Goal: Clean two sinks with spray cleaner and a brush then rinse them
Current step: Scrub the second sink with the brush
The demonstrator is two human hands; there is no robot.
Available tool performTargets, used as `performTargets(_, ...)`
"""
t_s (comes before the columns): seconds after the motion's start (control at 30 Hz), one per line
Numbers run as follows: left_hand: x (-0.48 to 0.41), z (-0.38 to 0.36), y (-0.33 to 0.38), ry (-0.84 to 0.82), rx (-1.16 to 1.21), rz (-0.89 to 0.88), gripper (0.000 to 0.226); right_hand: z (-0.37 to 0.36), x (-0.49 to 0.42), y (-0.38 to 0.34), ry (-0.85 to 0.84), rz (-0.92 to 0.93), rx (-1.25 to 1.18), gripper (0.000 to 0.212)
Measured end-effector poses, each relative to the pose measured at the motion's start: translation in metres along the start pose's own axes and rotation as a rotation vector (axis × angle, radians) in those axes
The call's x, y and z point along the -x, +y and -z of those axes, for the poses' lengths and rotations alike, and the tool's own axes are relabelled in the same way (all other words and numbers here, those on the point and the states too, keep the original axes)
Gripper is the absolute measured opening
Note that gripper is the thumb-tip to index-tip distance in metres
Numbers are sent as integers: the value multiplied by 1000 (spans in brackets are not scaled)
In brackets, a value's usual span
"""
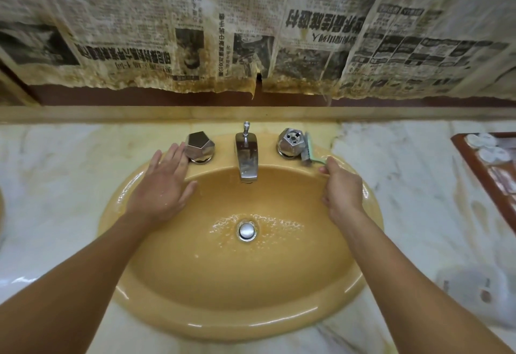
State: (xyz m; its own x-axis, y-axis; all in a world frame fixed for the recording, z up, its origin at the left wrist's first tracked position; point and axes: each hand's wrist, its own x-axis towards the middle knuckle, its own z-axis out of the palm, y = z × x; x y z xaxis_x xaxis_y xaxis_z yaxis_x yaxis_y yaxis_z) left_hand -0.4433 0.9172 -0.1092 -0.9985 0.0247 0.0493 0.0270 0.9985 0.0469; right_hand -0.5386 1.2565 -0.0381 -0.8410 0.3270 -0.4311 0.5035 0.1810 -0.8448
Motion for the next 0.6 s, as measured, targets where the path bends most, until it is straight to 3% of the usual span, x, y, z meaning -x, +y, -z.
performTargets(0.13, 0, -1, 0, -4, 15, 3, 81, 13, -19, -13, 11, 312, 521, 42)
performTargets(0.33, -2, -1, 1, -1, 4, -2, 80, 15, -65, -102, -285, 502, 1096, 41)
performTargets(0.47, -2, 1, 2, -10, -3, 3, 80, -25, -70, -142, -429, 517, 1309, 42)
performTargets(0.6, -2, 4, 2, -17, -11, 6, 80, -72, -59, -151, -538, 451, 1275, 38)
